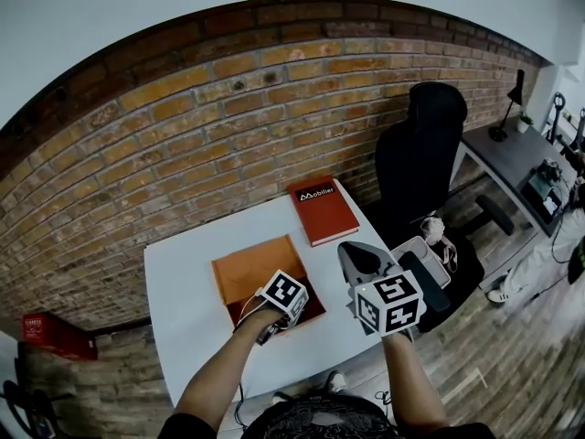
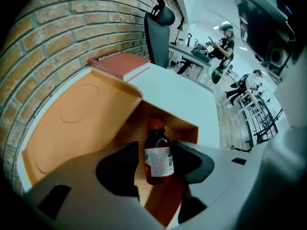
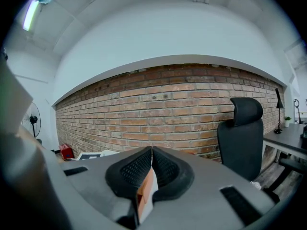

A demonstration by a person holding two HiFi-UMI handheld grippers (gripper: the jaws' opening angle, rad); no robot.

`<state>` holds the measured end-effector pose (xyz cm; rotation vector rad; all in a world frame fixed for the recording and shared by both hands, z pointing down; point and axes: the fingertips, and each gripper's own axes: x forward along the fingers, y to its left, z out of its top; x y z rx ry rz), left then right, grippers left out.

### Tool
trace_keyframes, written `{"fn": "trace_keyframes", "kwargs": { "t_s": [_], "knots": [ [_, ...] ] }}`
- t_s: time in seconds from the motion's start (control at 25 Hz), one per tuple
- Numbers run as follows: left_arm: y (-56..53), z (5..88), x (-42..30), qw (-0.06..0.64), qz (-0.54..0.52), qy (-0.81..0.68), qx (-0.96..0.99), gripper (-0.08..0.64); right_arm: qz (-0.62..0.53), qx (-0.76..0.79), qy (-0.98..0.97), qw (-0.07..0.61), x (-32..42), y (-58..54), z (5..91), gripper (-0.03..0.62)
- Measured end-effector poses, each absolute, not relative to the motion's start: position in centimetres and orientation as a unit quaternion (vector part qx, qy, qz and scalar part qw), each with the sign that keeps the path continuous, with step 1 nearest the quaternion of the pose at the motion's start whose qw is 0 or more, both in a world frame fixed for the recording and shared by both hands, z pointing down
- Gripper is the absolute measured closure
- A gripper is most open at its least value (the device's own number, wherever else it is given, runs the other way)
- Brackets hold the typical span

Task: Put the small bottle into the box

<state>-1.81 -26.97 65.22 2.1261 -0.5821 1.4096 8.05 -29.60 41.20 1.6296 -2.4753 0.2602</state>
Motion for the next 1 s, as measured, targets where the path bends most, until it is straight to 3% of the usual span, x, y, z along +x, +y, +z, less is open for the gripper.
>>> {"fn": "trace_keyframes", "kwargs": {
  "t_s": [0.6, 1.0],
  "knots": [
    [-29.1, 58.7, -3.8, 0.241, 0.433, -0.278, 0.823, 0.33, 0.081, 0.509, -0.853, 0.085, 4.7, -30.5, 40.8, 0.571],
    [-32.1, 51.7, -9.4, 0.194, 0.356, -0.385, 0.829, 0.334, 0.075, 0.486, -0.867, 0.082, 2.4, -31.2, 40.3, 0.571]
  ]
}}
